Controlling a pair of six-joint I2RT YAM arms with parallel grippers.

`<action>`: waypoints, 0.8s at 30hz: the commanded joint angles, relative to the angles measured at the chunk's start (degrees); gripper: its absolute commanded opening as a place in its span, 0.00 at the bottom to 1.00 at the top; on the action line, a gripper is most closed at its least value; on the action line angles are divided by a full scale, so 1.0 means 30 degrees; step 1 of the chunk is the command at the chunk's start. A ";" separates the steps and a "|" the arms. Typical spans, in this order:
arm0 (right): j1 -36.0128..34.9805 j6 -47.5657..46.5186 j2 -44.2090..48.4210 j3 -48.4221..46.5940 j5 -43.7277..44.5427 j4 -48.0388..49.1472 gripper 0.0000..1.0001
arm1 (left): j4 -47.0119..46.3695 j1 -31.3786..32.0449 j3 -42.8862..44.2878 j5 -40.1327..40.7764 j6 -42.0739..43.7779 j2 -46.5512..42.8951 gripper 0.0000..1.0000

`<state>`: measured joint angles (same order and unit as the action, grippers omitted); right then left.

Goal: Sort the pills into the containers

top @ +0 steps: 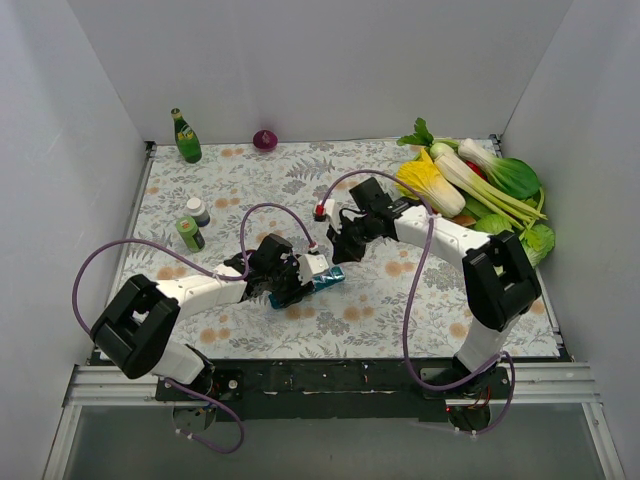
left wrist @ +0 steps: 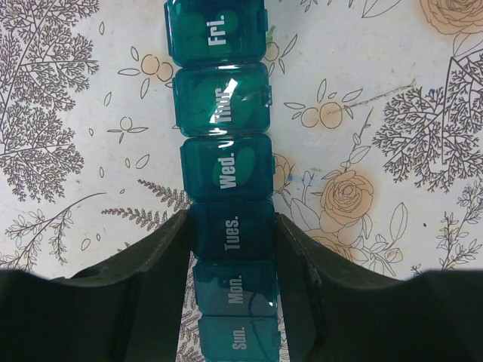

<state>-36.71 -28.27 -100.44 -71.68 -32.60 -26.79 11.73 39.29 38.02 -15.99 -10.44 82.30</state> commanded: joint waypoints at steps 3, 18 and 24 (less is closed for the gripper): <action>-0.0010 0.0079 -0.0237 0.1011 0.0173 0.0345 0.01 | 0.1599 0.0088 -0.0193 0.0026 -0.0388 0.0779 0.17; 0.0136 -0.0566 -0.0216 0.0252 0.0116 -0.1002 0.01 | 0.1511 0.0088 -0.0164 0.0201 -0.0651 0.0925 0.18; 0.1336 -0.1092 0.2624 0.0162 -0.0501 -0.1413 0.12 | 0.0929 0.0058 -0.0104 0.0875 -0.1675 0.0078 0.53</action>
<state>-35.38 -29.23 -100.64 -68.90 -32.38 -29.52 11.49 39.29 38.65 -15.55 -12.58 82.98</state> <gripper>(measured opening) 0.062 0.432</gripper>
